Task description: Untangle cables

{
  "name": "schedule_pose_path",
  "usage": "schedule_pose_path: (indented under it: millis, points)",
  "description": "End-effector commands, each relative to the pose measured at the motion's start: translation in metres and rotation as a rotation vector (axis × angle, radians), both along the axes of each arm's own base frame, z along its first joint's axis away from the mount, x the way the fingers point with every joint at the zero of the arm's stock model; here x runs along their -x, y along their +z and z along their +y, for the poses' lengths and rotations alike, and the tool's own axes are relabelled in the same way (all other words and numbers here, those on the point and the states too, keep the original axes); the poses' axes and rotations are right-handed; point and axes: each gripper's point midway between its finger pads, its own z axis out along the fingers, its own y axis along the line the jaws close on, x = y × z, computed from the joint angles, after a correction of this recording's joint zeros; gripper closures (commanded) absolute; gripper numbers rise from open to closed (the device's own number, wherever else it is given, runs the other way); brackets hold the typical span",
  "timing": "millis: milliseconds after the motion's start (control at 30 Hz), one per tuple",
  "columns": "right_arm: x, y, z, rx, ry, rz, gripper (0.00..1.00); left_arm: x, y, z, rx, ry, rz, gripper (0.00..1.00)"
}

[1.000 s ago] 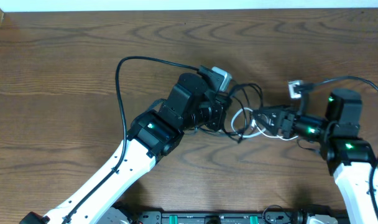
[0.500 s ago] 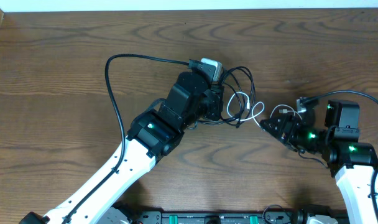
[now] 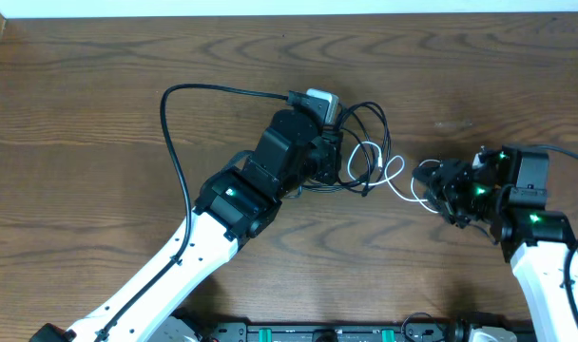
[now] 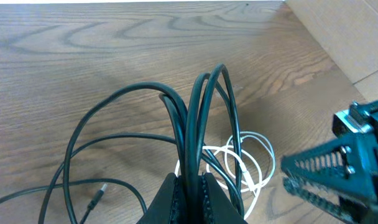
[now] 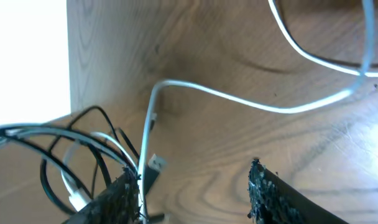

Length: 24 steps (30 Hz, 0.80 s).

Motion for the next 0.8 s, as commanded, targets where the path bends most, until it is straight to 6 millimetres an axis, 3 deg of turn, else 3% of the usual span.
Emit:
schedule_pose_path:
  millis: [0, 267, 400, 500, 633, 767]
  points:
    - [-0.003, -0.005, 0.005, -0.037, -0.026, 0.043, 0.47, 0.001, 0.009, -0.001, 0.032, -0.001, -0.004, 0.93]
    - [-0.014, -0.010, 0.038, -0.059, 0.064, 0.026, 0.55, 0.003, 0.008, -0.003, 0.047, -0.009, 0.012, 0.93]
    - [-0.021, -0.007, 0.049, -0.052, 0.095, -0.022, 0.71, 0.004, 0.007, -0.003, 0.043, -0.009, 0.016, 0.93]
    - [-0.018, -0.012, 0.050, -0.026, 0.102, -0.008, 0.96, 0.002, 0.011, -0.004, 0.054, -0.008, 0.002, 0.93]
    - [-0.005, -0.026, 0.049, 0.059, 0.164, 0.017, 0.99, -0.008, 0.031, 0.002, 0.088, 0.033, -0.069, 0.92]
    - [0.007, -0.045, 0.028, 0.216, 0.182, 0.058, 0.99, -0.027, 0.049, 0.035, 0.075, 0.188, -0.151, 0.93]
